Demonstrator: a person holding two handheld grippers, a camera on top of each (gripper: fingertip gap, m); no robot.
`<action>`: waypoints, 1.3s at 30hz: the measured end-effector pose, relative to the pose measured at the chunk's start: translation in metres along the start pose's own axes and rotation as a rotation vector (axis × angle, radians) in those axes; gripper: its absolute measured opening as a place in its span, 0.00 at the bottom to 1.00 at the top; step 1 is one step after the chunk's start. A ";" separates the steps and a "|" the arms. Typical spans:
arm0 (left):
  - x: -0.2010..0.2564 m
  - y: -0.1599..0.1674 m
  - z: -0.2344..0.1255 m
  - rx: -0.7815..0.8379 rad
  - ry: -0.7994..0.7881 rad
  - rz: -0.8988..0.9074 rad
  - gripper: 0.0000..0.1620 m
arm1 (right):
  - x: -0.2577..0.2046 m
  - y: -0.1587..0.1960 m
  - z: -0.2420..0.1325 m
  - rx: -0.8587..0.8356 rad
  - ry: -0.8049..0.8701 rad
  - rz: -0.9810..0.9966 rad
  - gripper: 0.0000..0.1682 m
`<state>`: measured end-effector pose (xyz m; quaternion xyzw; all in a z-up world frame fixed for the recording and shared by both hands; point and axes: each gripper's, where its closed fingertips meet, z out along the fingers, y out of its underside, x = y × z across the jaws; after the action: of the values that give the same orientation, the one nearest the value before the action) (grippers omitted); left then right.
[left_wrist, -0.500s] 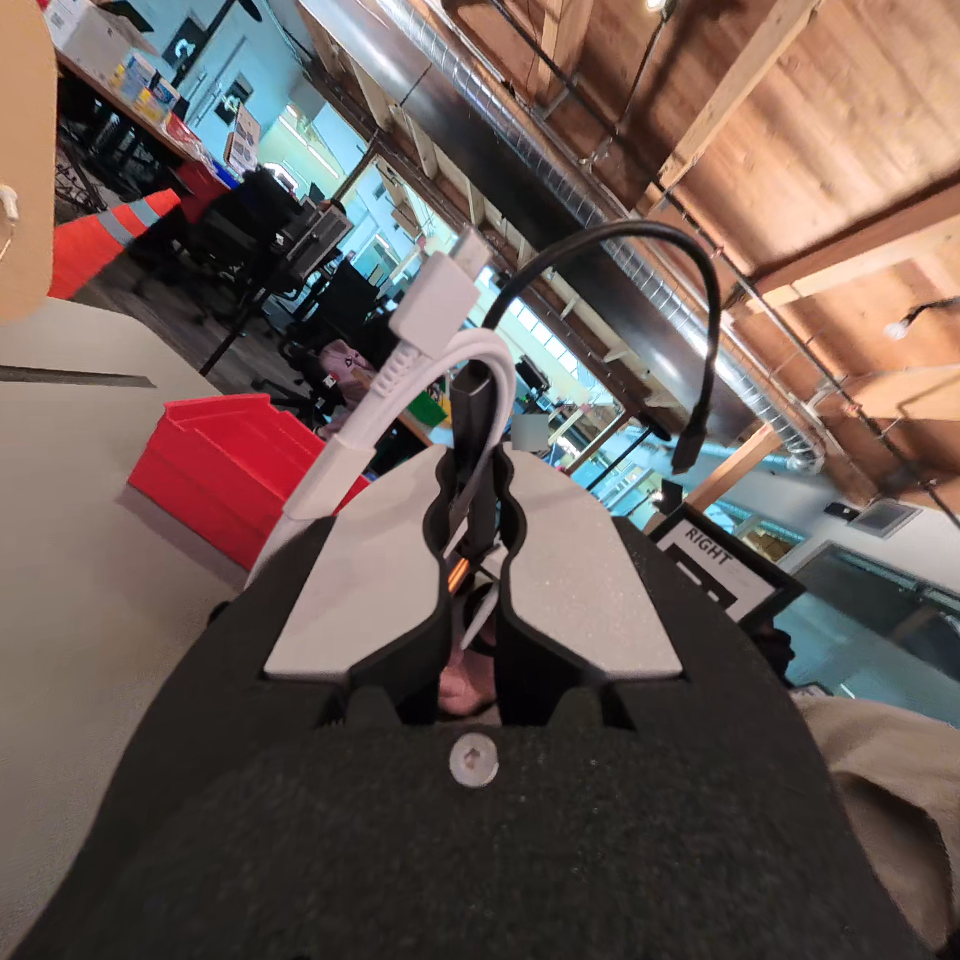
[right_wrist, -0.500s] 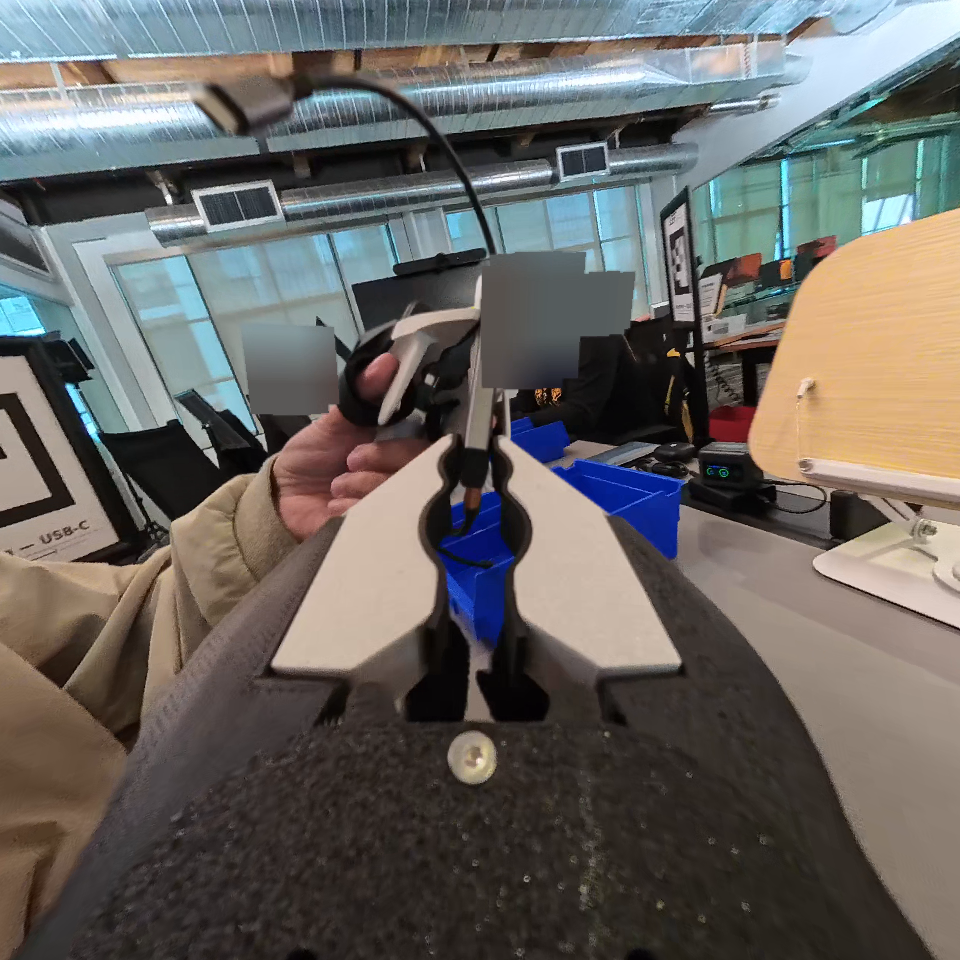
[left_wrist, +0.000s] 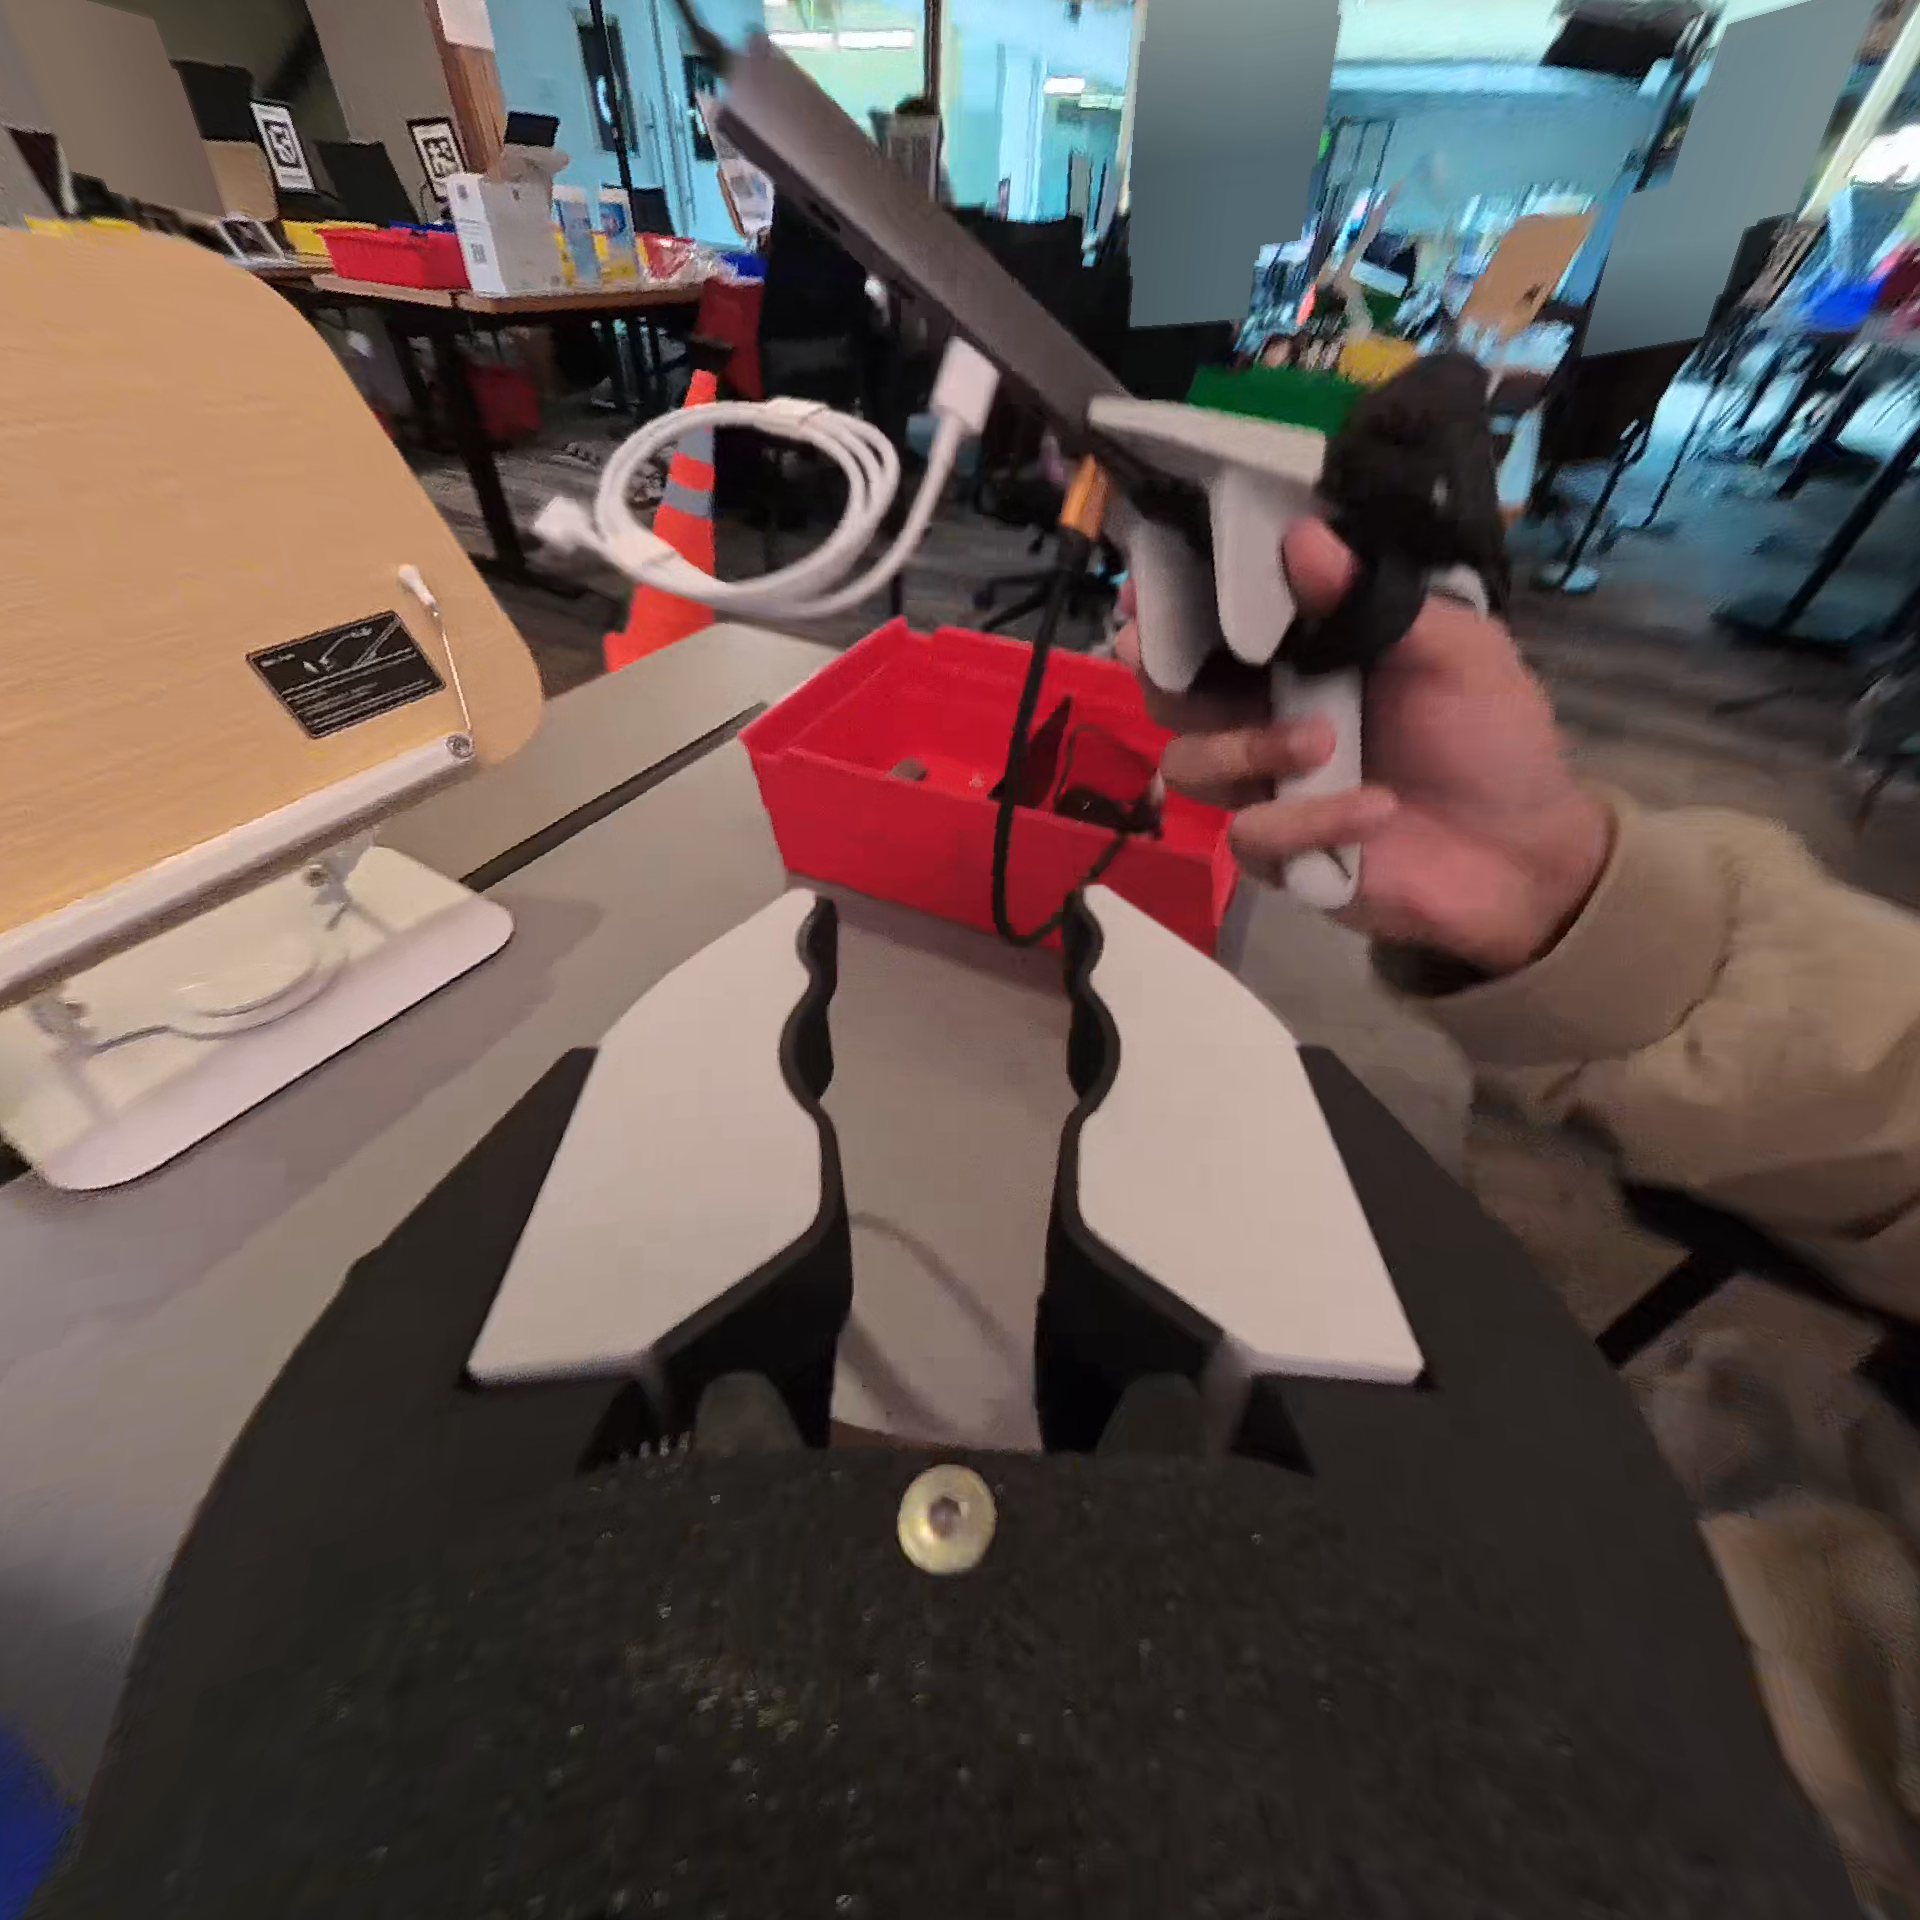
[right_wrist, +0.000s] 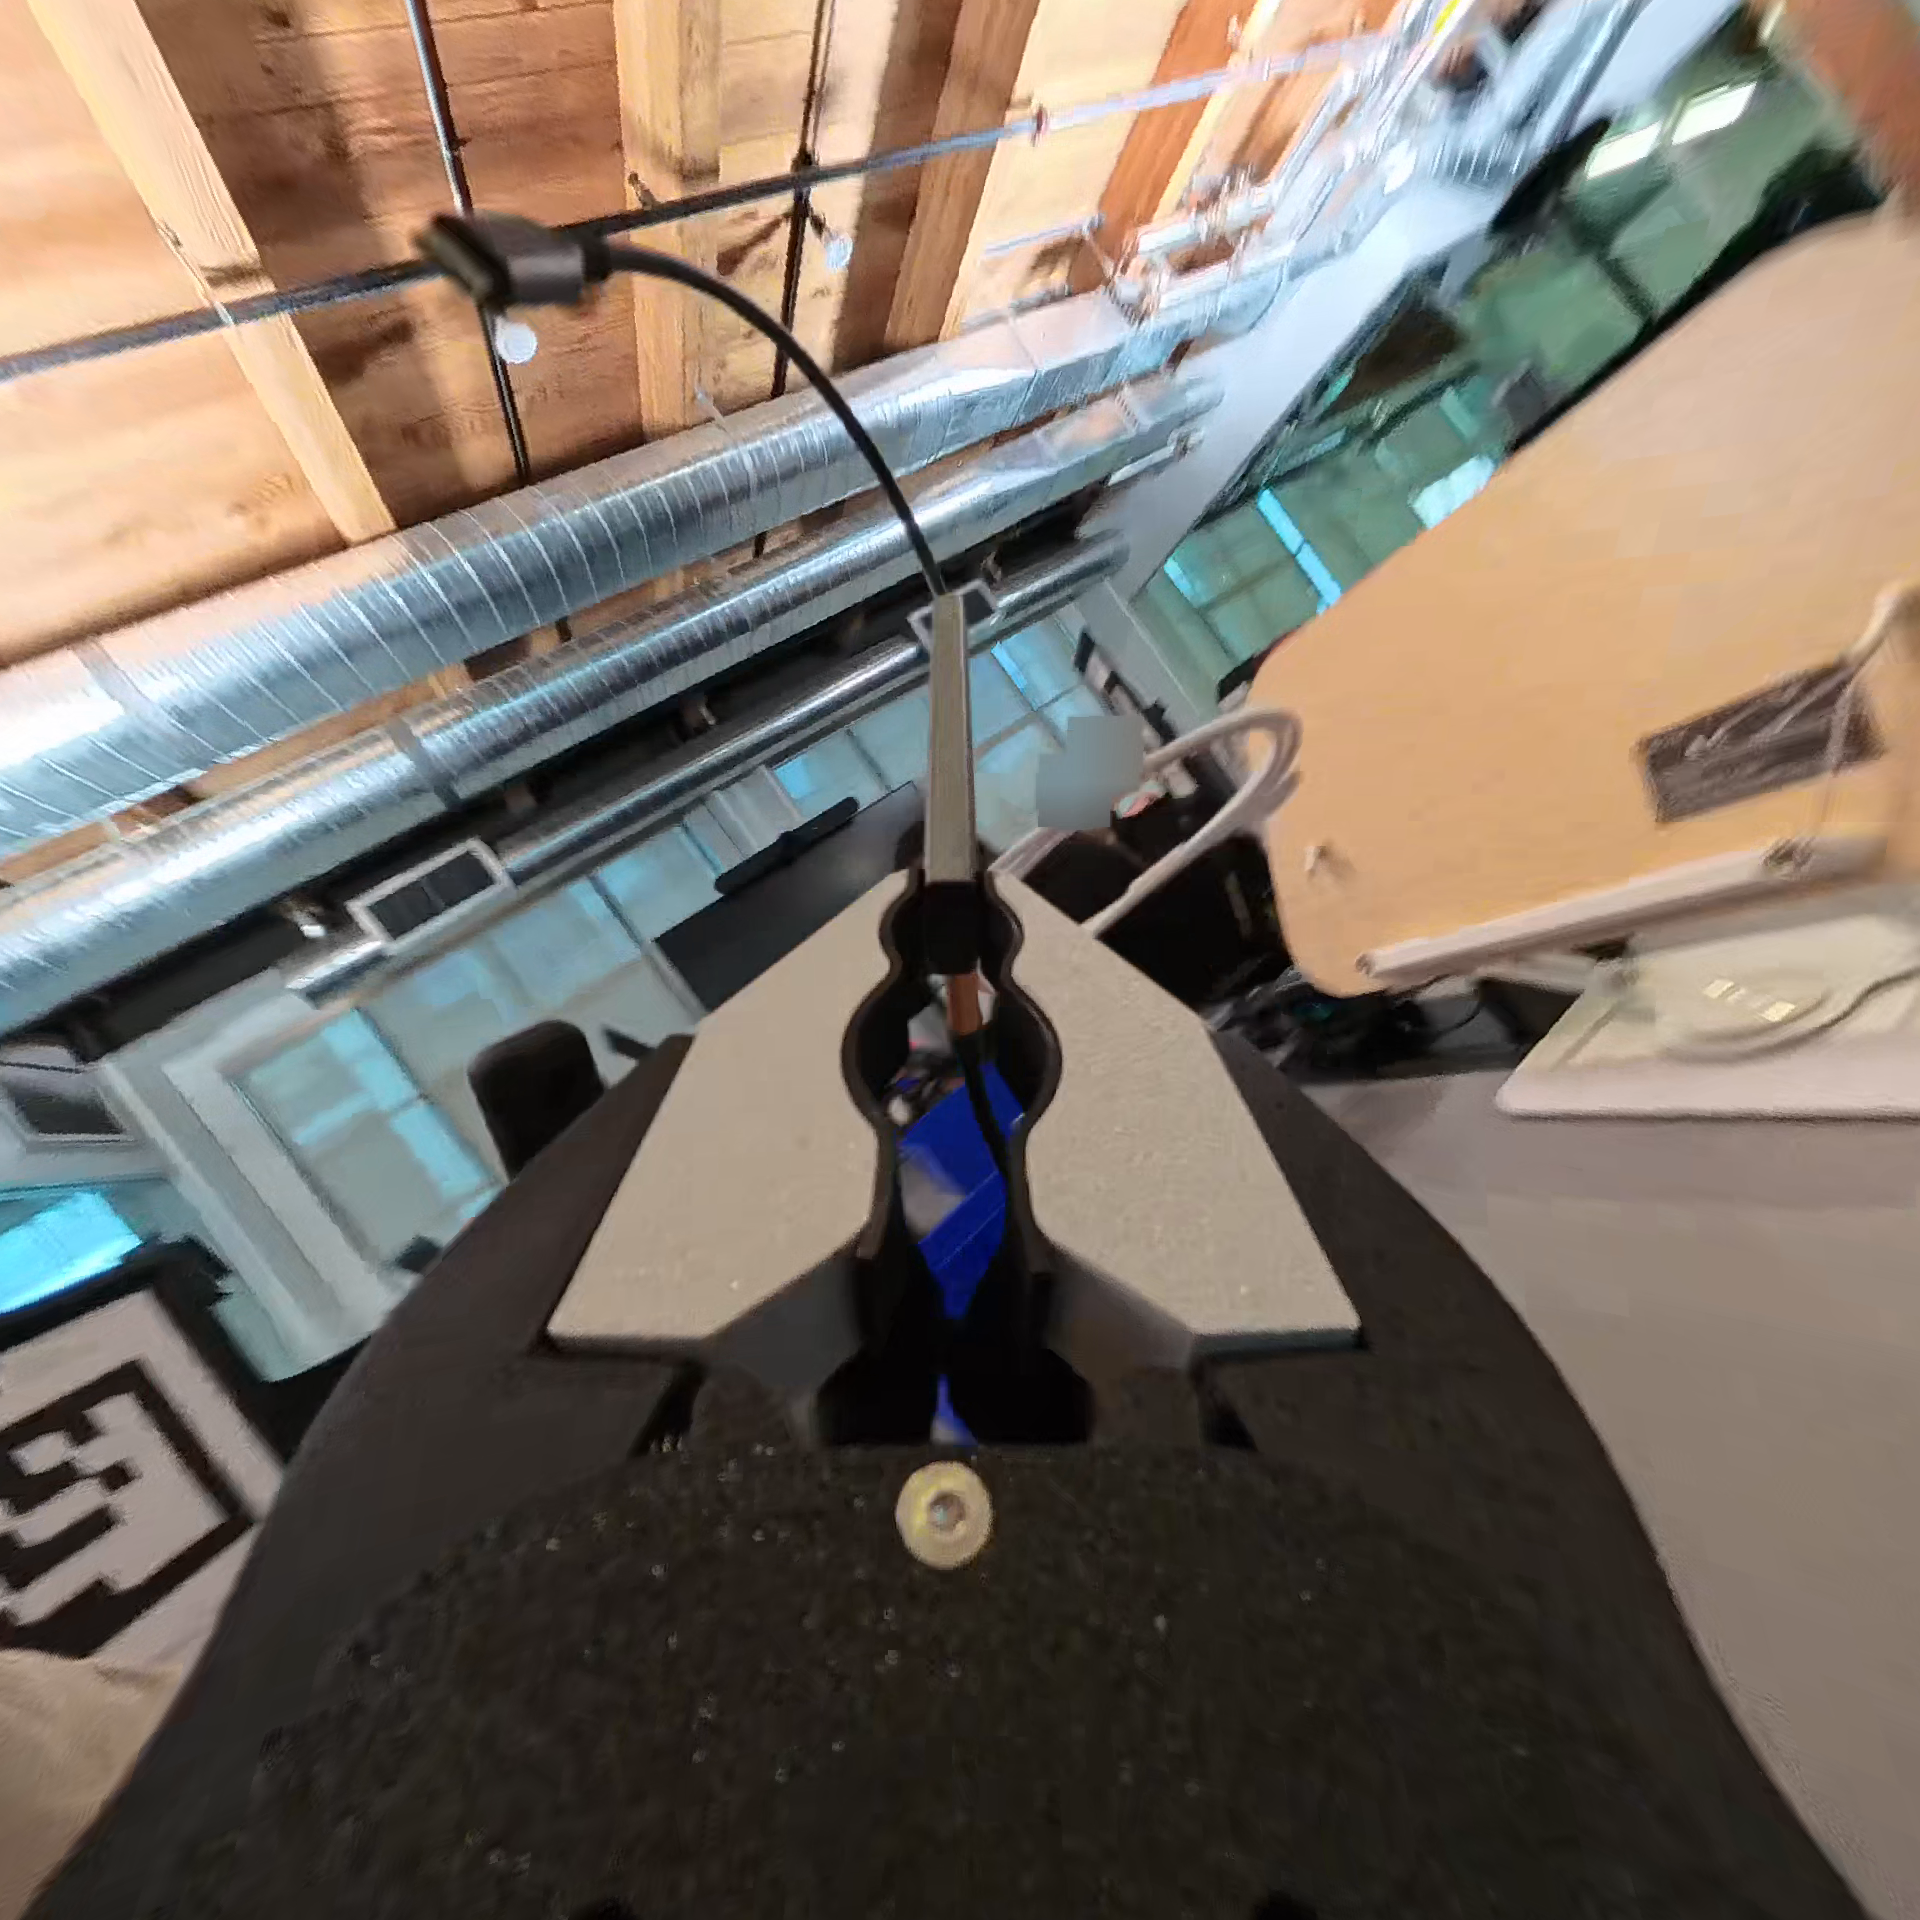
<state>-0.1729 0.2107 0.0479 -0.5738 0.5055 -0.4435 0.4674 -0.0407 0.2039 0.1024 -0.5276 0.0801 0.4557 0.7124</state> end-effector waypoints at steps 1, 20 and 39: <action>0.004 0.008 0.003 -0.015 -0.019 0.050 0.25 | 0.001 0.011 0.003 -0.038 -0.011 0.053 0.05; -0.046 0.063 0.003 -0.278 -0.268 0.182 0.08 | -0.003 0.151 0.027 -0.472 -0.090 0.070 0.16; -0.011 0.148 0.018 -0.641 0.055 -0.052 0.08 | 0.052 0.222 -0.010 -0.683 -0.052 -1.853 0.18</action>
<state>-0.1803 0.2159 -0.1010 -0.6924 0.6171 -0.2887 0.2375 -0.1699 0.2310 -0.0832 -0.5486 -0.5162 -0.2724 0.5986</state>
